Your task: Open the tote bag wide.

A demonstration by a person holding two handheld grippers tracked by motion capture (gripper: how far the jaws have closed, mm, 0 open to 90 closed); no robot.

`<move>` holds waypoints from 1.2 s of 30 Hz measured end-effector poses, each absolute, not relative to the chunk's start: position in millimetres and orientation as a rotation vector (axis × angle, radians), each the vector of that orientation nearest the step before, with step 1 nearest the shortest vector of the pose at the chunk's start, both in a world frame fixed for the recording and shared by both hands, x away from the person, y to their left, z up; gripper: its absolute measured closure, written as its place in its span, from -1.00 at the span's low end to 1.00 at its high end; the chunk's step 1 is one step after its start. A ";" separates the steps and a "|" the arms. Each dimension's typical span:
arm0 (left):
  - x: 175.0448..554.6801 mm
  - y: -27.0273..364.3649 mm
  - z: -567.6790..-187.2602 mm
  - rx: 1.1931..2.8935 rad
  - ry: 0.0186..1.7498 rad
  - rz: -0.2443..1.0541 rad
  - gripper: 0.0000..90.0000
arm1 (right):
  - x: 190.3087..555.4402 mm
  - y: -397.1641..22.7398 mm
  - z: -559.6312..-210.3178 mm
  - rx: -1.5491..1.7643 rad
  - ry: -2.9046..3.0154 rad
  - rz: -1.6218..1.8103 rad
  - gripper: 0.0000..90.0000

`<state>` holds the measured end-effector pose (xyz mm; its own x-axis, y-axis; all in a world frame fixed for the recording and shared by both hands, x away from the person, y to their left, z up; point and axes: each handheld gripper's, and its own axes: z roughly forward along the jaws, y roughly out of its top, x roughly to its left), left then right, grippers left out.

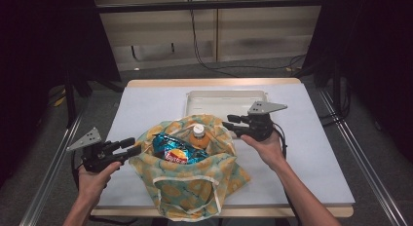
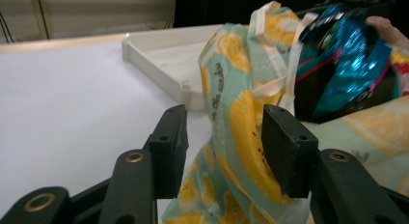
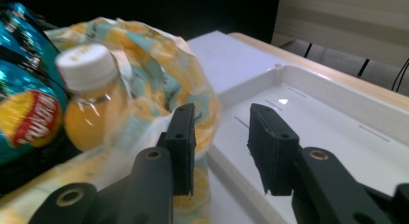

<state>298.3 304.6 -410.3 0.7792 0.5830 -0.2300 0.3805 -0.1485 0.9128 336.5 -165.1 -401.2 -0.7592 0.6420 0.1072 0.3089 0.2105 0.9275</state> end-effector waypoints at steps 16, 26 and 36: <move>307.3 267.8 -400.4 1.899 0.605 0.205 -0.08 | 313.9 -137.9 -388.9 0.742 2.304 1.591 0.14; 315.1 265.0 -421.4 1.995 0.592 0.141 0.72 | 332.5 -142.0 -408.1 0.814 2.310 1.539 0.98; 328.9 279.0 -423.1 1.867 0.709 0.073 0.97 | 355.3 -141.4 -427.6 0.911 2.261 1.470 1.00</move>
<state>328.9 279.0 -423.1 0.8202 0.5021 -0.2741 0.4353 -0.2369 0.8686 355.3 -141.4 -427.6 -0.7563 0.6476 0.0926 0.3475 0.2777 0.8956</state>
